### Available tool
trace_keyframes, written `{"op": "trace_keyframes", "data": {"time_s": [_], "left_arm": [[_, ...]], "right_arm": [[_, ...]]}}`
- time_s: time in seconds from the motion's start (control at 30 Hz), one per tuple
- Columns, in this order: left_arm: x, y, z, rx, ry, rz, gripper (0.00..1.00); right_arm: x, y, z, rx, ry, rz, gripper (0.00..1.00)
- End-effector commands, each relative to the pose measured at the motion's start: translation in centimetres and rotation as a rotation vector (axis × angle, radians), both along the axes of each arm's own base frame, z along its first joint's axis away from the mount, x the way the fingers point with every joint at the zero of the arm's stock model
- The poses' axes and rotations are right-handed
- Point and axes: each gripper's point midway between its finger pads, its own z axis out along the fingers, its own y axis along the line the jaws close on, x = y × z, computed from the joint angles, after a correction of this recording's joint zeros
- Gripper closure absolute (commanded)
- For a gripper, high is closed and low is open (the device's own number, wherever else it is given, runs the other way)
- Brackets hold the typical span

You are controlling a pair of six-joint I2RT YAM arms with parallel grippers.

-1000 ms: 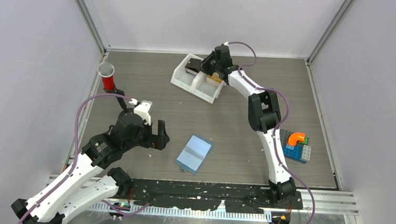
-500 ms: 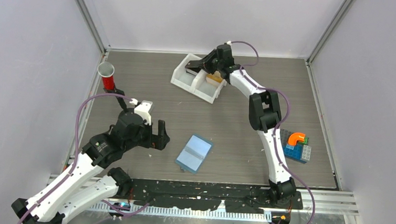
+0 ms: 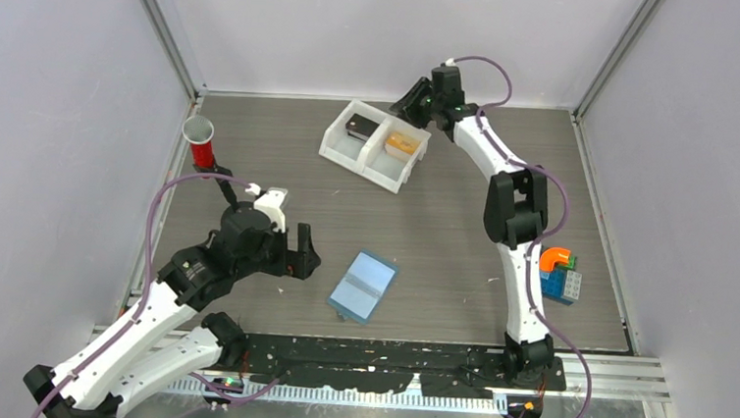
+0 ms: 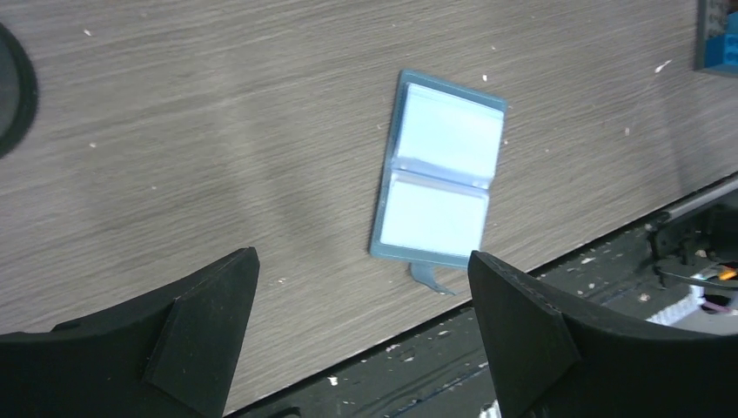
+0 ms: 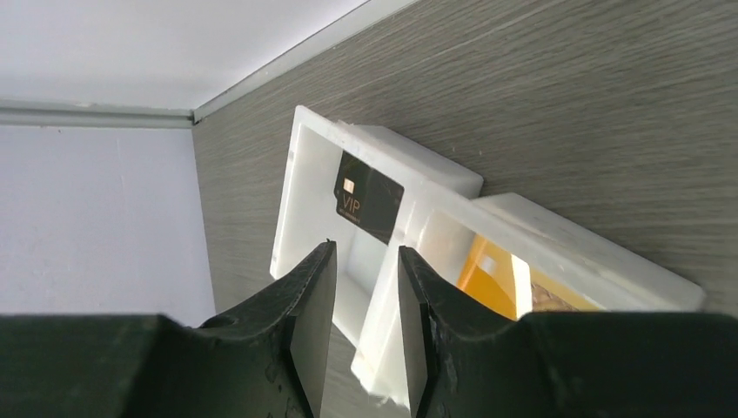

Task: Take the credit cards out of the card holder
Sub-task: Remove the credit card from the card holder.

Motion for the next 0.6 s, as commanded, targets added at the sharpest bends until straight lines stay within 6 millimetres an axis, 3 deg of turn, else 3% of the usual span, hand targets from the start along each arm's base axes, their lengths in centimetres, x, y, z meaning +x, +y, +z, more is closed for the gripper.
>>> {"op": "trace_keyframes", "data": {"time_s": [0.0,0.1,0.2,0.23,0.27,0.3,0.33,0.4,0.43,0.47,0.5,0.53,0.57], "left_arm": [[-0.1,-2.7,2.6,-0.153,0.024,-0.030,0.08],[-0.8,-4.5,1.8,-0.213,0.109,-0.083,0.15],[-1.0,-6.0,0.9,-0.275,0.157,-0.104,0.19],[-1.1,-6.3,0.6,-0.292,0.172,-0.108,0.19],[-1.1,-6.6,0.1,-0.304,0.190,-0.105,0.19],[-1.2,-7.0,-0.3,-0.320,0.201,-0.118,0.19],[-1.3,-7.6,-0.8,-0.337,0.210,-0.141,0.19],[-1.4,-8.1,-2.4,-0.360,0.243,-0.138,0.19],[-1.4,-8.2,-3.4,-0.366,0.258,-0.123,0.20],[-1.6,-8.1,-4.4,-0.370,0.280,-0.105,0.20],[-1.8,-8.1,-5.4,-0.371,0.298,-0.090,0.20],[-2.0,-8.1,-6.3,-0.377,0.313,-0.076,0.20],[-2.3,-8.0,-7.3,-0.382,0.332,-0.063,0.20]], "right_arm": [[-3.7,-0.9,8.0,-0.054,-0.131,0.131,0.60],[-7.5,-1.6,8.3,-0.079,-0.138,0.192,0.59],[-10.9,-2.2,7.2,-0.108,-0.130,0.245,0.58],[-12.8,-2.3,6.7,-0.115,-0.113,0.264,0.58],[-14.4,-2.5,4.5,-0.139,-0.072,0.290,0.57],[-15.6,-2.6,5.6,-0.141,-0.093,0.302,0.56],[-16.5,-2.7,5.3,-0.157,-0.099,0.320,0.55],[-20.4,-2.7,2.8,-0.185,-0.049,0.371,0.53],[-21.5,-2.6,3.6,-0.180,-0.073,0.390,0.53],[-23.2,-2.5,2.0,-0.184,-0.039,0.418,0.52],[-24.2,-2.4,2.8,-0.183,-0.059,0.429,0.52],[-25.9,-2.3,1.4,-0.193,-0.031,0.454,0.51],[-26.9,-2.3,2.2,-0.192,-0.056,0.461,0.51]]}}
